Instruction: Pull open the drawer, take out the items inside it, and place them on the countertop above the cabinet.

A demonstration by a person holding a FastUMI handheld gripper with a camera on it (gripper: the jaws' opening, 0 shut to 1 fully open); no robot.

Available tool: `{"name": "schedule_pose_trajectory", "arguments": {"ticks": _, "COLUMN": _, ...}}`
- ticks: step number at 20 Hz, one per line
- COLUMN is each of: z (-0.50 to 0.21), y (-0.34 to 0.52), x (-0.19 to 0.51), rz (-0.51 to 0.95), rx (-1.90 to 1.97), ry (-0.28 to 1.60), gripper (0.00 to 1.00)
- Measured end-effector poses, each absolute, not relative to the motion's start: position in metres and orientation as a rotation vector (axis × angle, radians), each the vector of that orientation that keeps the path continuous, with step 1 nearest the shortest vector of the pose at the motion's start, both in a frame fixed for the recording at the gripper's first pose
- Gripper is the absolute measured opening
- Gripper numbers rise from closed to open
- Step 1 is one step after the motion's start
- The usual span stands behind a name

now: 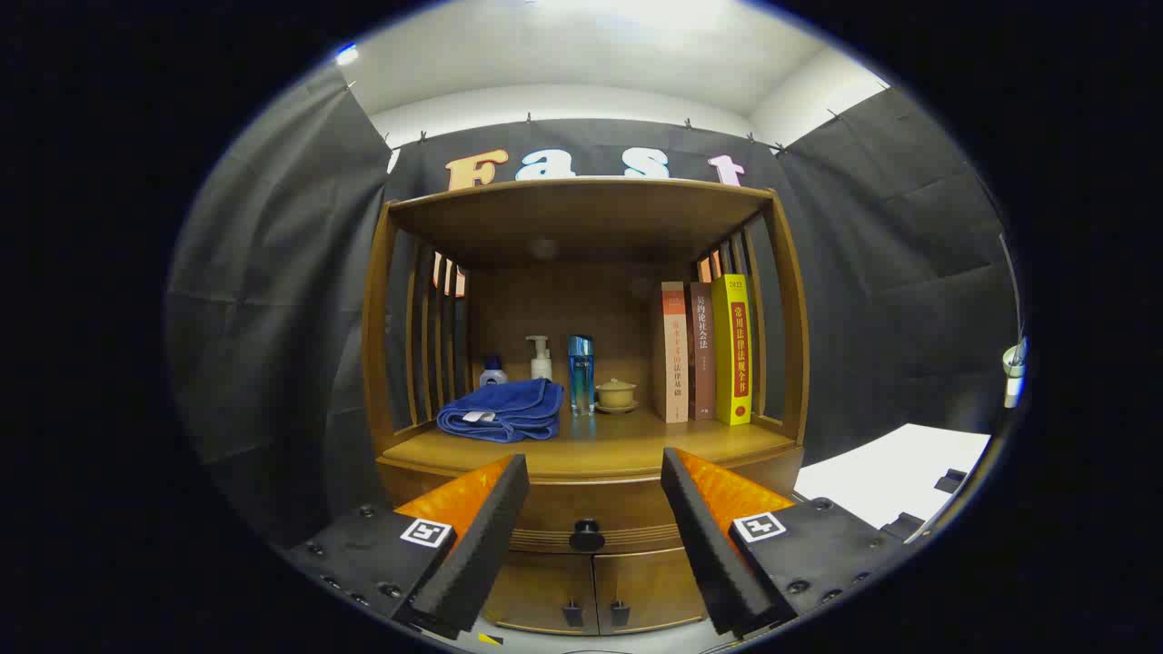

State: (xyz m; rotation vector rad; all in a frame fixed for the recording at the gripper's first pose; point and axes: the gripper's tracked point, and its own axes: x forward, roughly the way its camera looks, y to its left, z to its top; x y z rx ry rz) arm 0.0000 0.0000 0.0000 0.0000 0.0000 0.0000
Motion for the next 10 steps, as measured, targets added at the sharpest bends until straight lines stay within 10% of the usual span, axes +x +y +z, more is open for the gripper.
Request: {"name": "schedule_pose_trajectory", "arguments": {"ticks": 10, "z": 0.0000, "y": -0.0016, "x": 0.0001, "rz": -0.004, "rx": 0.000, "ry": -0.001, "gripper": 0.97}}
